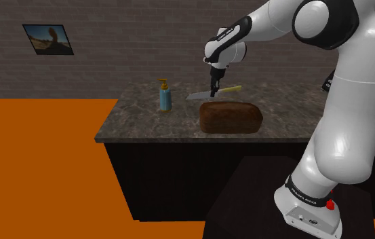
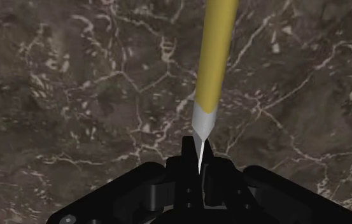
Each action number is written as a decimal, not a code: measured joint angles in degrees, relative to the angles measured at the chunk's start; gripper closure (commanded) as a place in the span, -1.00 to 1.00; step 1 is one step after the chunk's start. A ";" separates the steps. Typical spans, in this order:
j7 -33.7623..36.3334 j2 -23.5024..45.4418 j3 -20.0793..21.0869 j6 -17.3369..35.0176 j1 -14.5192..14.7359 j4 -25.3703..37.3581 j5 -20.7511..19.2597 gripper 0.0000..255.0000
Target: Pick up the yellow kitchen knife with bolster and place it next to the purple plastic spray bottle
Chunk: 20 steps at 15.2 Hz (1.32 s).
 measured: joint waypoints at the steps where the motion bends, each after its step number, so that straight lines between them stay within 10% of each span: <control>1: 0.17 -0.39 -0.11 -0.52 0.03 0.21 -0.32 1.00; 20: 4.53 -6.53 -1.00 -13.79 0.92 8.61 -5.56 1.00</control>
